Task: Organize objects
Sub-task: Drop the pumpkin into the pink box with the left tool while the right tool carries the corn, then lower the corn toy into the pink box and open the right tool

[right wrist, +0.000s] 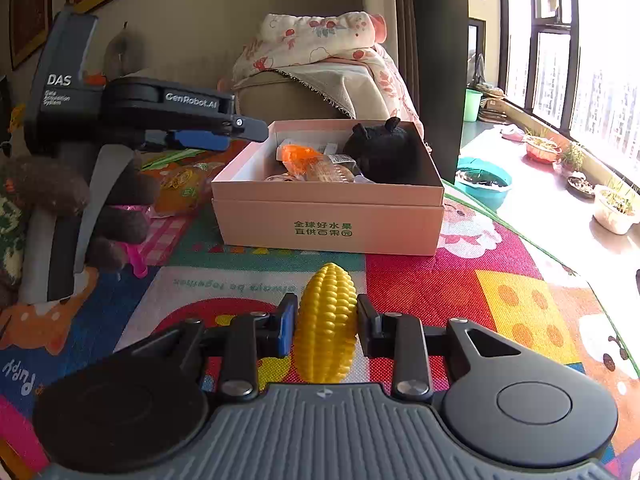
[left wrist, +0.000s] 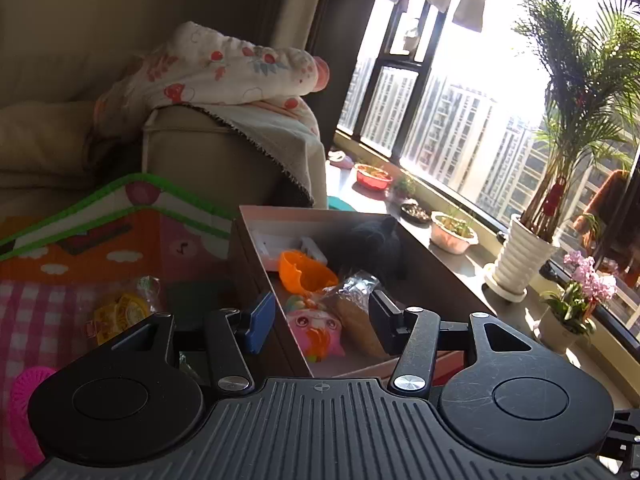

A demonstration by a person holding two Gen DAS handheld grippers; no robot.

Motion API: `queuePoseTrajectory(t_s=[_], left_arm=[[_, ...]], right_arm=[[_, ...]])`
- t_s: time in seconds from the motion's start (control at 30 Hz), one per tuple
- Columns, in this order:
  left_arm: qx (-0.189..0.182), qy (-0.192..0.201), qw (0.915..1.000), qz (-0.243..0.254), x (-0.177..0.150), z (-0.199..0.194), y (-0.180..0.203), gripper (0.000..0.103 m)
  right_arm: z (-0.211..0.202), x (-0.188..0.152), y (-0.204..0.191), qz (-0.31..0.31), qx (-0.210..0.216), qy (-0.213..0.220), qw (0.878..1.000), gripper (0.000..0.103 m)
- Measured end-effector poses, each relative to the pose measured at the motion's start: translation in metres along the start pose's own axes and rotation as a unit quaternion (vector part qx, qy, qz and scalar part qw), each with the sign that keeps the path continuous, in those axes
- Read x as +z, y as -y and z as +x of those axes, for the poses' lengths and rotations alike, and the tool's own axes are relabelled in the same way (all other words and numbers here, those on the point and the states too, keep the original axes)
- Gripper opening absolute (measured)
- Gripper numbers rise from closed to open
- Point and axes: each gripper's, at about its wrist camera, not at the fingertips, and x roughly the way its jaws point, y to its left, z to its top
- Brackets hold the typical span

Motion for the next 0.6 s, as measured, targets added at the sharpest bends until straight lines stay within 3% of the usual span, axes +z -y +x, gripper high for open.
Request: queuePoseTrajectory(t_s=[0.13, 0.27, 0.47, 0.5, 0.53, 0.6], left_arm=[[0.006, -0.020, 0.9996, -0.019, -0.028, -0.037, -0.018, 0.056], [0.028, -0.023, 0.9991, -0.022, -0.042, -0.062, -0.033, 0.056], [0.060, -0.039, 0.9953, -0.066, -0.051, -0.072, -0.060, 0.056], [0.064, -0.039, 0.9947, -0.071, -0.052, -0.073, -0.063, 0.056], [0.067, -0.039, 0.9938, -0.079, -0.053, -0.074, -0.067, 0.056], [0.072, -0.040, 0.9923, -0.092, -0.054, -0.076, -0.074, 0.056]], right_arm=[[-0.003, 0.028, 0.002, -0.017, -0.011, 0.018, 1.000, 0.030], [-0.004, 0.086, 0.007, -0.031, -0.033, 0.067, 0.997, 0.030], [0.028, 0.173, 0.014, -0.016, -0.055, 0.092, 0.994, 0.031], [0.035, 0.179, 0.014, -0.020, -0.055, 0.087, 0.994, 0.041], [0.045, 0.182, 0.014, -0.021, -0.059, 0.081, 0.995, 0.061], [0.060, 0.174, 0.010, -0.020, -0.071, 0.069, 0.995, 0.071]])
